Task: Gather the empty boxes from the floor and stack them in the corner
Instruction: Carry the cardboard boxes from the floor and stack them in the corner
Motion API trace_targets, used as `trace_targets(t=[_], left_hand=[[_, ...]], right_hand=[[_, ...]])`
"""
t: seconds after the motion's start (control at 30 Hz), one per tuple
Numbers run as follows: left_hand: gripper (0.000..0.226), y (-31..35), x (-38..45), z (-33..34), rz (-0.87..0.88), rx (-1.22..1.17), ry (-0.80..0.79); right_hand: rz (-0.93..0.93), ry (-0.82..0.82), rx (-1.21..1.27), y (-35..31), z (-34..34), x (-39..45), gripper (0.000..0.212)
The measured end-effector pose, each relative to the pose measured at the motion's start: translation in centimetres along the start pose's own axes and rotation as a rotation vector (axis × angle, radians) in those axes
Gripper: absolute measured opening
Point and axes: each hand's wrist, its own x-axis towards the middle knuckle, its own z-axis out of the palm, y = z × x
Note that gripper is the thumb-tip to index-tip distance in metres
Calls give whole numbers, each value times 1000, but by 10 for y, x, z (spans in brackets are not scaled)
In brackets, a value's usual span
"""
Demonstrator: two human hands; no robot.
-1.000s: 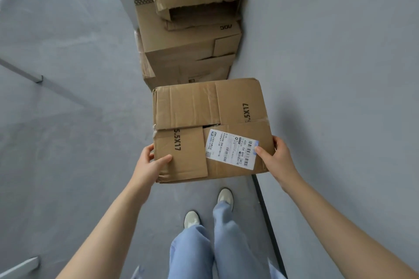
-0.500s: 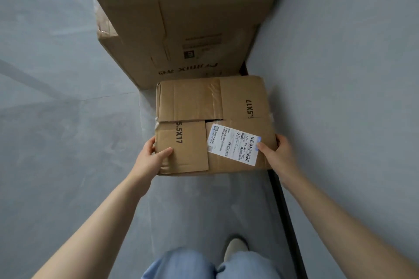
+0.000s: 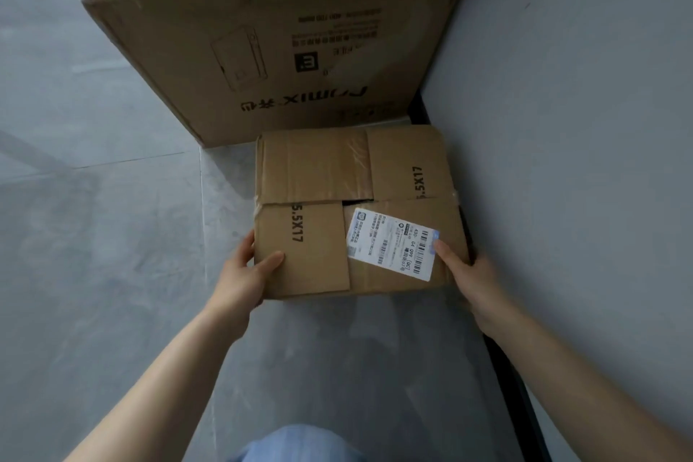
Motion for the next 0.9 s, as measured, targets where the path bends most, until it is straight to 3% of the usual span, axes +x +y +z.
trace_targets(t=[0.03, 0.1, 0.17, 0.27, 0.43, 0.77, 0.9], left_hand=[[54, 2, 2, 1, -34, -4, -15], [53, 8, 6, 4, -87, -62, -42], [52, 19, 12, 10, -95, -98, -46], [49, 37, 24, 26, -92, -111, 7], [48, 65, 44, 48, -51, -115, 103], [47, 73, 49, 44, -14, -32, 85], [65, 83, 26, 41, -49, 51, 129]], right_hand=[[151, -40, 105, -1, 0, 1, 100], [350, -170, 366, -10, 2, 0, 70], [364, -202, 597, -23, 5, 6, 48], [318, -140, 737, -47, 6, 21, 46], [266, -111, 749, -76, 8, 45, 44], [216, -74, 745, -86, 10, 56, 41], [228, -109, 629, -92, 0, 25, 30]])
